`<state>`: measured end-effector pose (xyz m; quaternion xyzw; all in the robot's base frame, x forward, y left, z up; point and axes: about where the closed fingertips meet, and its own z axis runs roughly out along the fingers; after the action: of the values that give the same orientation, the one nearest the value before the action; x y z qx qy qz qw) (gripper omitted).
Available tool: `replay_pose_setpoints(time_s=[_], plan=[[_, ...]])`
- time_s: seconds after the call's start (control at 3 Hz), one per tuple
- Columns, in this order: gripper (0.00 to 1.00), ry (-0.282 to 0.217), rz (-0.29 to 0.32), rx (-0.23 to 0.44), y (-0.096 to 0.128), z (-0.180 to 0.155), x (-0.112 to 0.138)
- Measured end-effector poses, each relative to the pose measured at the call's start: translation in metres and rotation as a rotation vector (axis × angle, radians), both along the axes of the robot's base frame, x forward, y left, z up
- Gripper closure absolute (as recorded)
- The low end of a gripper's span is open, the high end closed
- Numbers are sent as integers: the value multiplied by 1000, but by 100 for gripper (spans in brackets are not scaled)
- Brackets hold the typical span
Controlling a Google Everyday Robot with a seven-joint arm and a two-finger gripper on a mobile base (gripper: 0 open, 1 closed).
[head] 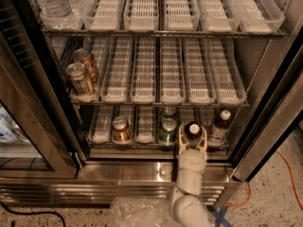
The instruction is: Pick blue plastic bottle from bottom shelf of fridge
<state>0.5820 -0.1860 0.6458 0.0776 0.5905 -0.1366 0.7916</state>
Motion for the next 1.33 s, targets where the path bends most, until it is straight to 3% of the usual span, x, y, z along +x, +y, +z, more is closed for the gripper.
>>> replay_pose_setpoints(time_s=[0.33, 1.0, 1.33], plan=[[100, -18, 21, -30, 4, 12, -5], [100, -79, 161, -188, 23, 81, -29], [100, -73, 261, -269, 27, 102, -48]])
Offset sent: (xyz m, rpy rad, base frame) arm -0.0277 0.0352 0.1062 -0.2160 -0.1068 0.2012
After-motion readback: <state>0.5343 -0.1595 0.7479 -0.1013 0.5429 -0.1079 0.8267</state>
